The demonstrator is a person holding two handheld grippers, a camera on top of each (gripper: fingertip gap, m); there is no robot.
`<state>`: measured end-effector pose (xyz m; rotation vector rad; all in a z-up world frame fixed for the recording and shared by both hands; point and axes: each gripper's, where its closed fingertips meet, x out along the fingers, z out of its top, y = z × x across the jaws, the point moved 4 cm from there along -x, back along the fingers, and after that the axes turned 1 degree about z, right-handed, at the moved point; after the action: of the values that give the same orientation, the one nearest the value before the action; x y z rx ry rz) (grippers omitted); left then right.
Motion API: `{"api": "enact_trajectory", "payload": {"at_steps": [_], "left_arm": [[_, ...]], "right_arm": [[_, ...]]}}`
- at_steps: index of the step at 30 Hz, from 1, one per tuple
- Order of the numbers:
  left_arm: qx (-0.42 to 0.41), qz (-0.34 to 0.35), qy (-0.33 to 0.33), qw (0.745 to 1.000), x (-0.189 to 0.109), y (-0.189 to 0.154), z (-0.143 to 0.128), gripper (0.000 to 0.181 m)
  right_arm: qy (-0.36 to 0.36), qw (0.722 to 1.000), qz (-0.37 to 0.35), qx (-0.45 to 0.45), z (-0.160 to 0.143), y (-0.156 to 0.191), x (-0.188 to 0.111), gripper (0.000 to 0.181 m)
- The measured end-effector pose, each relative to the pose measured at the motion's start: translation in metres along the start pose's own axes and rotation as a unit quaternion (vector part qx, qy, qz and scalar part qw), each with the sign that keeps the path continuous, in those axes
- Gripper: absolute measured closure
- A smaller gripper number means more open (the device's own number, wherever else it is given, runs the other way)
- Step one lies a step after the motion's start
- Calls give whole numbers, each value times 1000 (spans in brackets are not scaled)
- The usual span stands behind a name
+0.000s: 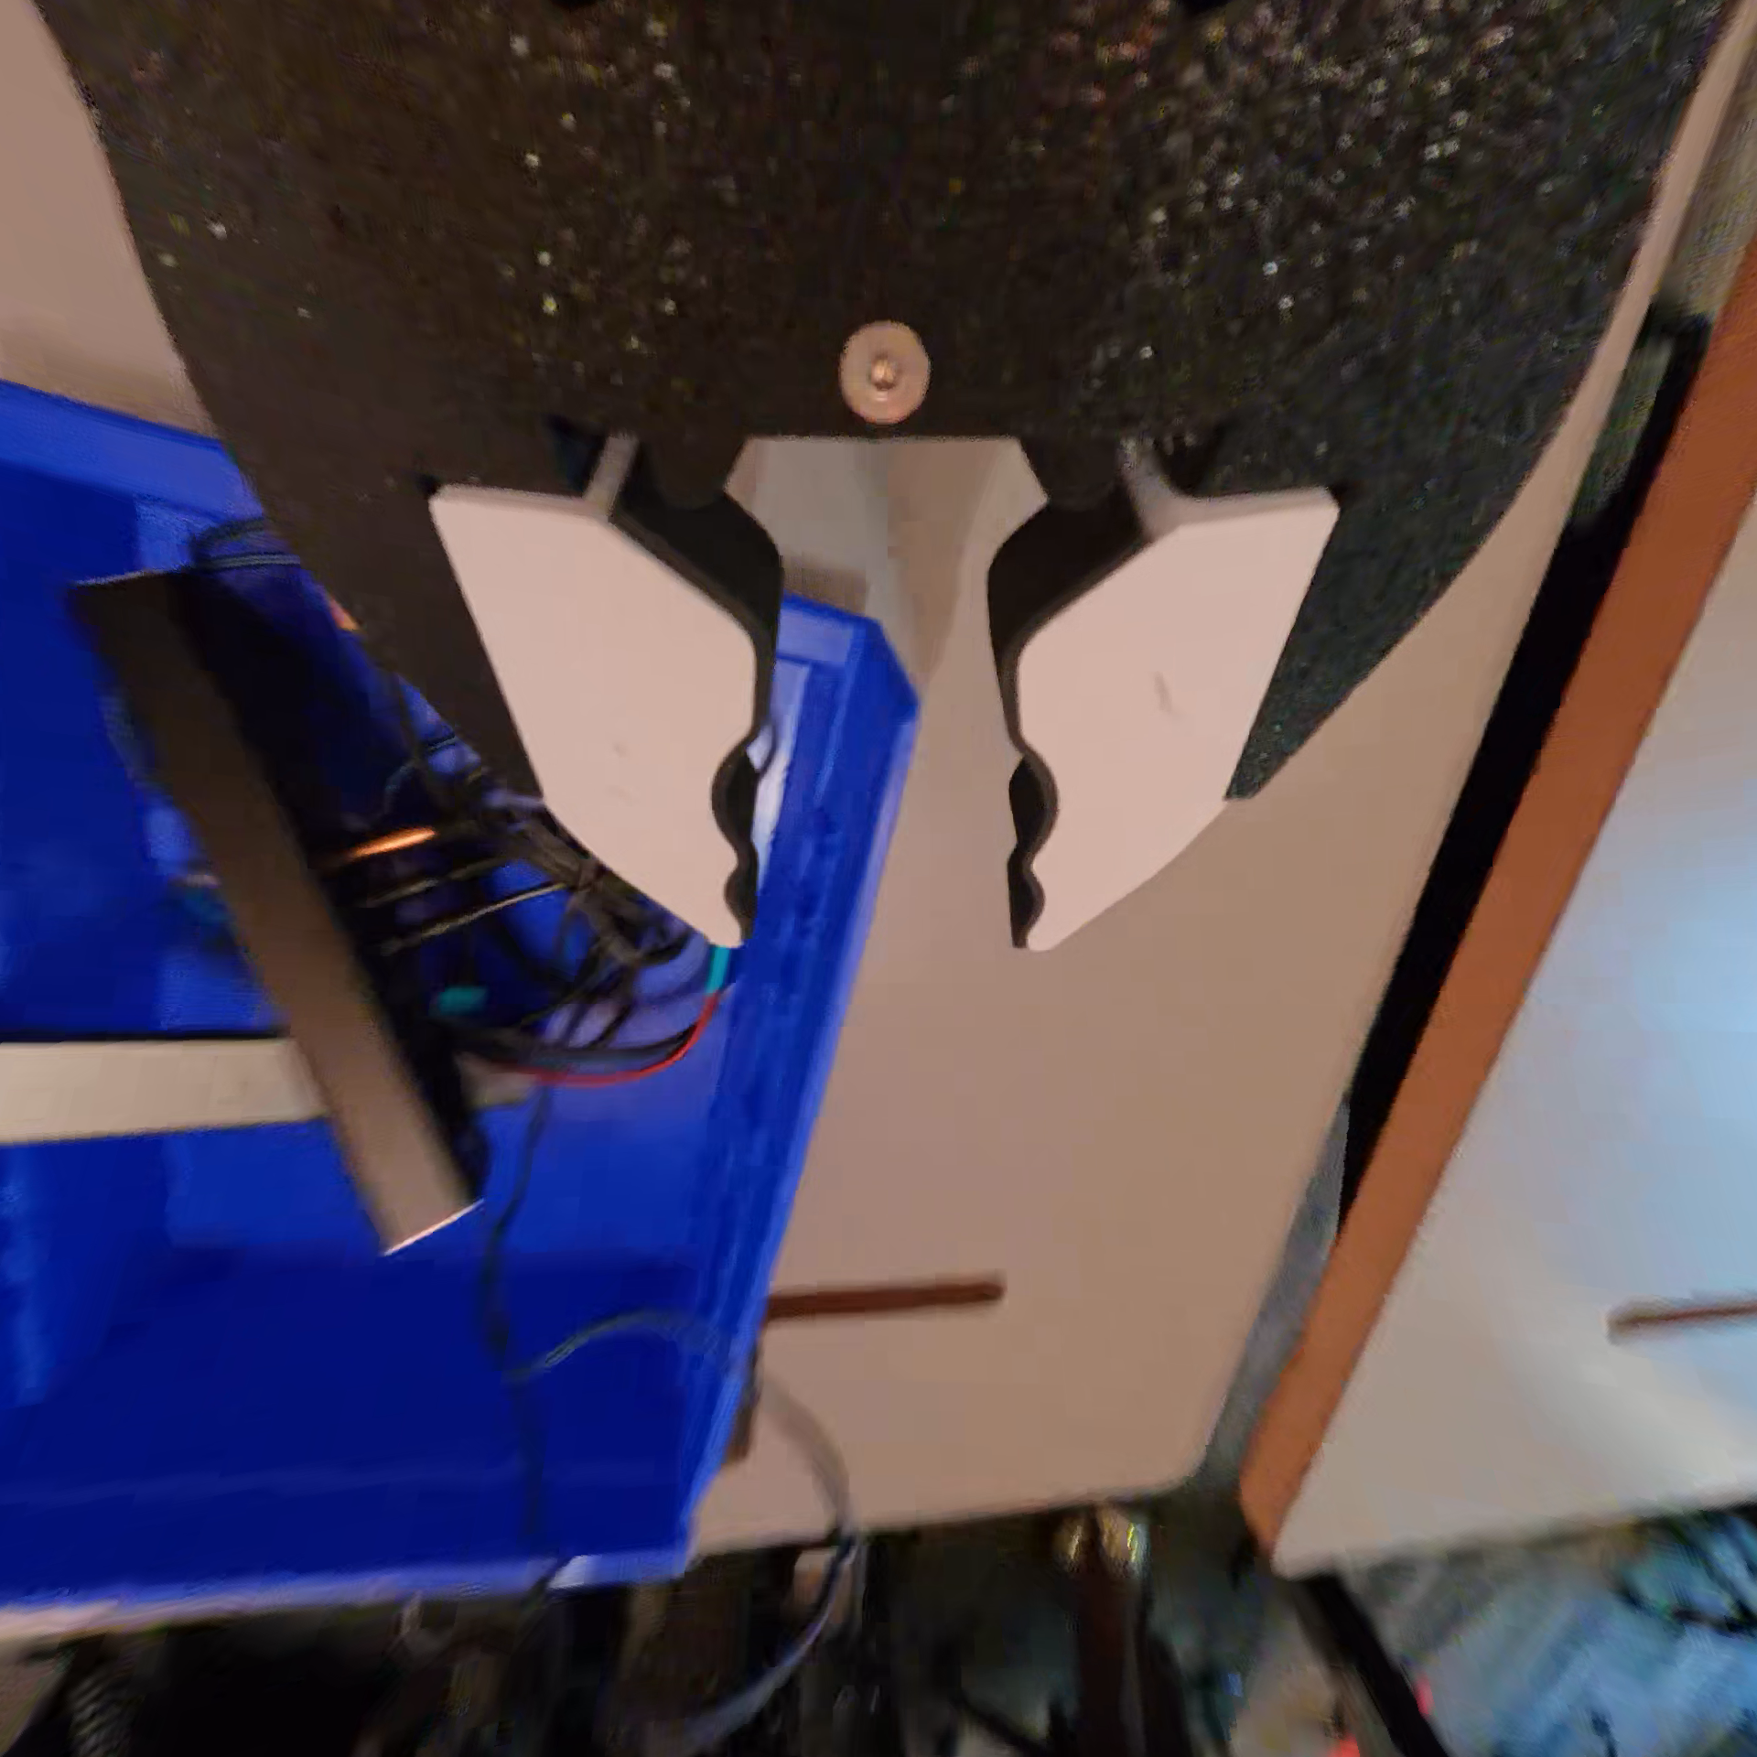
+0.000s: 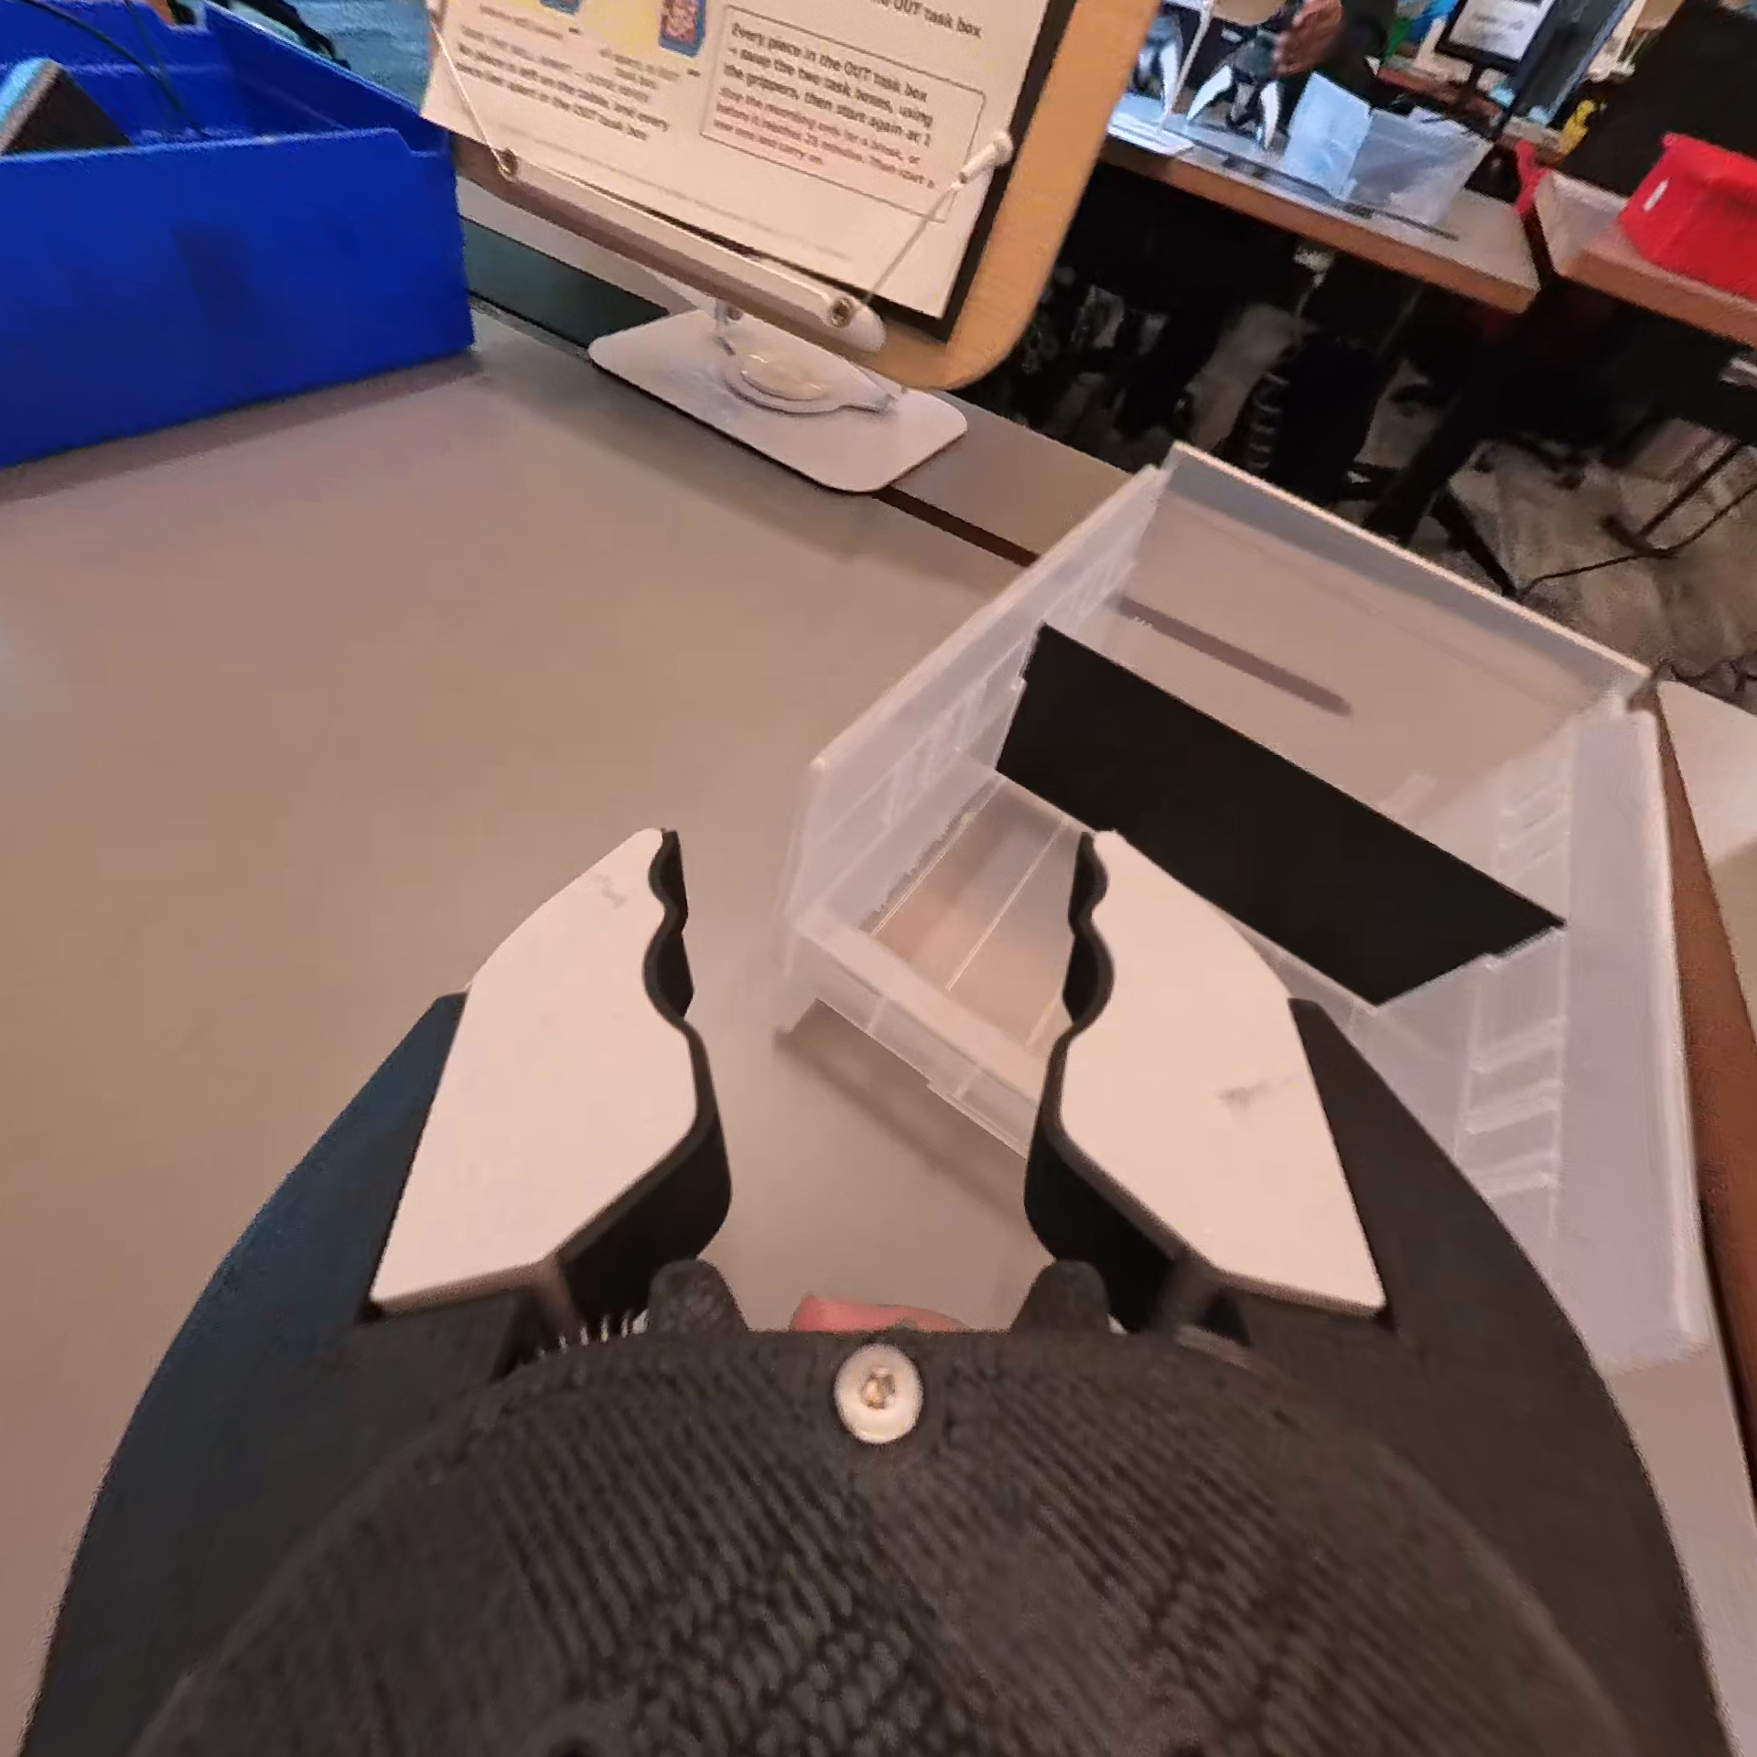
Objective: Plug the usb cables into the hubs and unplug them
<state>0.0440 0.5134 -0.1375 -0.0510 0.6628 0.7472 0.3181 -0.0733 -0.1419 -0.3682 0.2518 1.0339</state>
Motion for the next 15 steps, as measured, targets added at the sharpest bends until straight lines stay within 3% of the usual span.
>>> {"api": "enact_trajectory", "payload": {"at_steps": [3,7,13,15], "left_arm": [[38,-83,-3,996,-11,-49,23,129],[14,-190,113,975,5,-113,15,116],[16,-126,230,965,51,-125,-6,114],[-3,-159,251,955,59,-133,-16,123]], "right_arm": [[-6,998,61,-11,3,26,10,103],[8,996,80,-26,0,42,18,103],[11,996,82,-37,0,42,12,105],[10,996,78,-36,0,39,11,106]]}}
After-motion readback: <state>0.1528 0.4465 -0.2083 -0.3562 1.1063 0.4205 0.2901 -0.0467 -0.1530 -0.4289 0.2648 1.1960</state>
